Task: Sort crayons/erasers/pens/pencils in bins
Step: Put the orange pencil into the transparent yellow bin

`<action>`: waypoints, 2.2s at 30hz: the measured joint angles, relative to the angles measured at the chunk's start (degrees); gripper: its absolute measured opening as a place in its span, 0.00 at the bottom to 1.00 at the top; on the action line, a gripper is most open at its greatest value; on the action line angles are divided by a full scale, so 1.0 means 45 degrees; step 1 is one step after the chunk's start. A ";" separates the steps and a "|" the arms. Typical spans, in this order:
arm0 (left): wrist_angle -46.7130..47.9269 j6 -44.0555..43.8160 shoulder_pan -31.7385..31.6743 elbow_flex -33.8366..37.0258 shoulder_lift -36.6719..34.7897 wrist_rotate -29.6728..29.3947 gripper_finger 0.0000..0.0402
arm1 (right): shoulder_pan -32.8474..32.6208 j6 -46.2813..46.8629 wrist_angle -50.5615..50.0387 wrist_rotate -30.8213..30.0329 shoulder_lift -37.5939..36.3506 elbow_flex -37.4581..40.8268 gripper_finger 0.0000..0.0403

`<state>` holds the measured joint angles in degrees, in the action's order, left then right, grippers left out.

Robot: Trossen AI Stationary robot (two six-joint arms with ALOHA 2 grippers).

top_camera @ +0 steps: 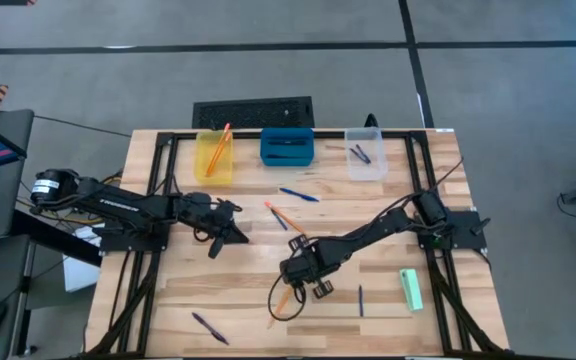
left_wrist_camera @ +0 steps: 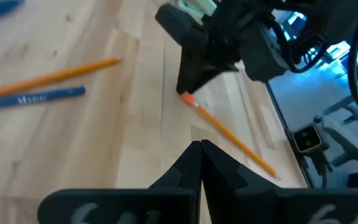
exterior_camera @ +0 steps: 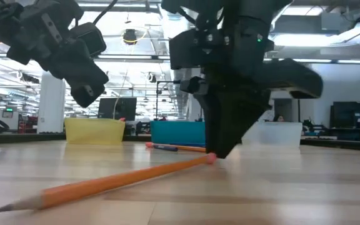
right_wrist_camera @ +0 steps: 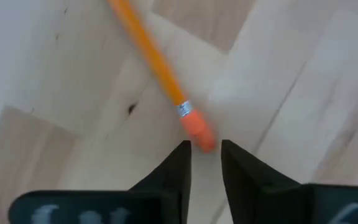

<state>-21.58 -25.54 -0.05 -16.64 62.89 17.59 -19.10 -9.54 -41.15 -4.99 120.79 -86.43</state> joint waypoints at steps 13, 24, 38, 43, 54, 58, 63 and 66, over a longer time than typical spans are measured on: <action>0.0378 -0.0745 -0.0005 0.0000 0.0000 0.0634 0.00 | -0.0002 -0.0122 -0.0432 -0.0459 0.0005 -0.0105 0.13; 0.0368 -0.1717 0.0110 0.0000 0.0000 0.1578 0.17 | -0.0044 0.0140 -0.0473 -0.1151 0.0006 -0.0645 0.14; 0.0339 -0.0854 0.0377 0.0000 0.0000 0.0573 0.33 | 0.0364 0.2551 0.0239 -0.0525 0.0001 -0.0641 0.49; 0.0339 -0.0924 0.0379 0.0000 0.0000 0.0563 0.33 | 0.0428 0.2392 0.0591 0.0104 0.0357 -0.0634 0.49; 0.0375 -0.1017 0.0379 -0.0010 0.0000 0.0474 0.33 | 0.0368 0.2246 0.0668 0.0043 0.0671 -0.0539 0.31; 0.0367 -0.1161 0.0379 -0.0010 0.0000 0.0507 0.33 | 0.0435 0.2019 0.0588 0.0029 0.0671 -0.0534 0.22; 0.0373 -0.1276 0.0384 -0.0010 0.0000 0.0573 0.33 | 0.0424 0.1710 0.0556 -0.0543 0.0681 -0.0524 0.14; 0.0375 -0.1282 0.0384 -0.0010 0.0000 0.0574 0.33 | 0.0415 0.1636 0.0523 -0.0685 0.0681 -0.0515 0.12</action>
<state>-19.89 -31.31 1.67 -16.69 62.89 20.17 -17.24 -2.17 -38.79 -8.08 123.85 -88.75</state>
